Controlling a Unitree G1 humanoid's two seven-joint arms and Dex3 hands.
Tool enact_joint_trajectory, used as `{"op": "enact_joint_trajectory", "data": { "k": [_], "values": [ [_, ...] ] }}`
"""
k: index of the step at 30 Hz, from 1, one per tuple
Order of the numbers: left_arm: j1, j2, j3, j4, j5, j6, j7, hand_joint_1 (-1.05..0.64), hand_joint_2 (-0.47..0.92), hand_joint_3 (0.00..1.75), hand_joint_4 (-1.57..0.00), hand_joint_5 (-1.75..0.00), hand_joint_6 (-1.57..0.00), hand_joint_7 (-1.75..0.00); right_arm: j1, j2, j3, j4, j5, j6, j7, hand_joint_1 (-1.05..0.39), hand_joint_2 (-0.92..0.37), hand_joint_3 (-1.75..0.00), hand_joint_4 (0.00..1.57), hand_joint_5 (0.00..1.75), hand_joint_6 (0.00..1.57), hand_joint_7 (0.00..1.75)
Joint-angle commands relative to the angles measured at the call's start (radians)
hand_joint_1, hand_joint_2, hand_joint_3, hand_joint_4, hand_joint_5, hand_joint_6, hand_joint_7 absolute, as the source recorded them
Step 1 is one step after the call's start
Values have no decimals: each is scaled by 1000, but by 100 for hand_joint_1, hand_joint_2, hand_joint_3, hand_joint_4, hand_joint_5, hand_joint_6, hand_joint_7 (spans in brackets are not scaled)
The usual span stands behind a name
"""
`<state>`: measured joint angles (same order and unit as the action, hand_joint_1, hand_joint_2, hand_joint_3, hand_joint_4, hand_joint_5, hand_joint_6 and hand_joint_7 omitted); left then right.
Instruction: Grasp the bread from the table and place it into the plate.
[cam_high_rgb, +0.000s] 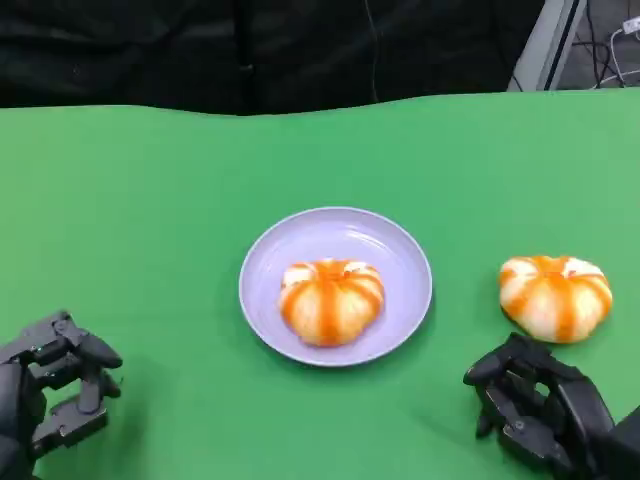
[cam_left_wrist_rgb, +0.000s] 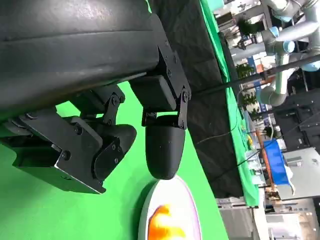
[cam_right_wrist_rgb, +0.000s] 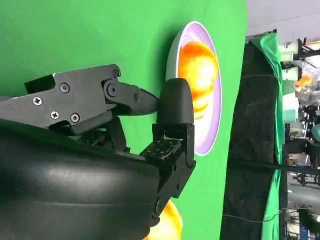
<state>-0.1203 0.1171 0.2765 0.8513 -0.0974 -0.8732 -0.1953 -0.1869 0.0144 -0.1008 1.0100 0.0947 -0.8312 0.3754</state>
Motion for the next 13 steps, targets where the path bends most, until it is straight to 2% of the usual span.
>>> {"op": "enact_joint_trajectory", "data": {
  "k": [1, 13],
  "values": [
    [19, 26, -7, -12, 7, -13, 17, 6, 52, 120, -103, -160, -97, -134, 4, -17, -9, 4, 11, 9, 4, -28, -92, -53, 73, 175, 67, 140],
    [37, 26, -15, -23, 19, -22, 37, 8, 50, 121, -104, -156, -97, -130, 6, -23, -23, -1, 22, 8, 11, -29, -92, -52, 72, 175, 67, 140]
  ]
}}
